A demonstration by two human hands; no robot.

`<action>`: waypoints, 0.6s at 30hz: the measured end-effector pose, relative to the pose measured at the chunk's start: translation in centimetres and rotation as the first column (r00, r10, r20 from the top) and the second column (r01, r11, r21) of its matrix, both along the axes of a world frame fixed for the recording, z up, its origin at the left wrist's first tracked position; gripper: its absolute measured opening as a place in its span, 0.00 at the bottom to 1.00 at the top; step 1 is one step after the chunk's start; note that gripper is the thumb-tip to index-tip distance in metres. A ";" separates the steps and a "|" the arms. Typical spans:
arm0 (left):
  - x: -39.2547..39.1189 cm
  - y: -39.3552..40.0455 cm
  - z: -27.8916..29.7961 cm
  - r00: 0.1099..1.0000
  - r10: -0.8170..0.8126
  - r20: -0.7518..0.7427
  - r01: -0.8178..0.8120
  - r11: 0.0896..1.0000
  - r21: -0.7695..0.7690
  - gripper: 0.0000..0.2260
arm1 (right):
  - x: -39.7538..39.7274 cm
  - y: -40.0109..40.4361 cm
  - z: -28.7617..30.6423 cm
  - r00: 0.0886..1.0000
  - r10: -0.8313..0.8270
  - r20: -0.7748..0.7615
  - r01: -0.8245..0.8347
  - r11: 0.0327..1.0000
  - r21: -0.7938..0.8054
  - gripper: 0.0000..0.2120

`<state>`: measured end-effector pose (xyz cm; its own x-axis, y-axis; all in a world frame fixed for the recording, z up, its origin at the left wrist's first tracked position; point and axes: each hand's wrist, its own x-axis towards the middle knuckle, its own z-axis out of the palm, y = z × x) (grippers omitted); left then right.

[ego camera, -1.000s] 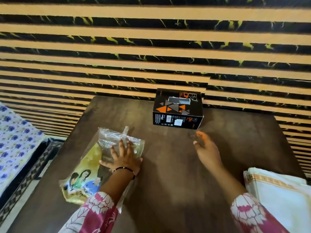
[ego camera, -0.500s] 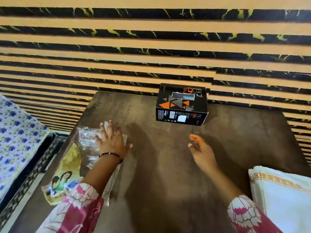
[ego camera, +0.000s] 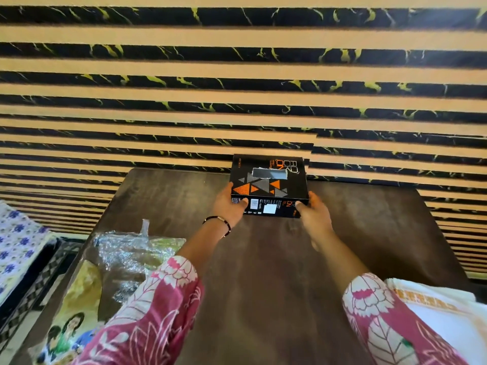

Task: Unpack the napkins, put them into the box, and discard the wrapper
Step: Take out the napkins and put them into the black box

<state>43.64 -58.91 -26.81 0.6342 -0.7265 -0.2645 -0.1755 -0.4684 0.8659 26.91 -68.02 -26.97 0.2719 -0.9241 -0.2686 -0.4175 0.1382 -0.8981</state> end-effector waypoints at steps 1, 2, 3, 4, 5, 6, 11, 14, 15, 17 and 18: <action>-0.2 0.3 -0.2 1.000 0.005 0.014 -0.005 1.000 0.012 0.28 | -0.3 0.3 0.1 1.000 0.002 0.007 -0.002 1.000 0.003 0.16; -0.4 0.7 -0.3 0.999 0.004 0.032 -0.004 1.000 0.023 0.29 | -0.7 0.5 0.1 1.000 0.001 0.020 -0.001 1.000 0.007 0.16; -0.7 1.4 -0.4 0.999 0.002 0.047 -0.003 0.999 0.032 0.29 | -1.2 1.1 0.3 0.999 0.001 0.035 -0.001 1.000 0.012 0.16; -1.2 2.3 -0.2 0.998 0.003 0.062 -0.005 0.999 0.040 0.29 | -1.7 1.8 0.5 0.999 -0.003 0.054 0.002 1.000 0.018 0.17; -1.7 3.3 -0.4 0.997 0.004 0.079 -0.007 0.999 0.042 0.29 | -2.3 2.8 0.7 0.997 -0.012 0.075 0.009 0.999 0.030 0.18; -2.5 4.4 -0.2 0.994 0.004 0.107 -0.008 0.999 0.032 0.29 | -2.9 3.8 0.8 0.994 -0.018 0.108 0.013 0.999 0.045 0.18; -6.2 10.6 0.2 0.982 -0.051 0.183 0.053 0.999 -0.001 0.28 | -6.9 9.2 0.6 0.987 -0.019 0.161 0.011 0.999 0.051 0.19; -7.1 14.8 0.0 0.994 -0.022 0.104 0.030 0.997 -0.074 0.29 | -10.2 12.4 -0.4 0.992 0.021 0.125 -0.027 0.999 0.044 0.18; -7.4 16.2 0.0 0.997 0.000 0.076 0.007 0.995 -0.095 0.28 | -11.5 13.8 -0.7 0.992 0.042 0.122 -0.048 0.998 0.045 0.17; -8.0 18.5 0.0 0.998 0.037 0.047 -0.033 0.995 -0.091 0.25 | -14.0 16.1 -1.3 0.991 0.080 0.108 -0.083 0.996 0.018 0.14; -8.3 19.3 0.1 0.997 0.059 0.041 -0.055 0.995 -0.081 0.23 | -14.8 17.0 -1.3 0.991 0.090 0.100 -0.090 0.996 0.000 0.13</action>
<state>35.33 -39.56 -26.67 0.6848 -0.7064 -0.1790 -0.1882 -0.4088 0.8930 12.10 -50.99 -28.26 0.3796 -0.8934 -0.2403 -0.3367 0.1086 -0.9353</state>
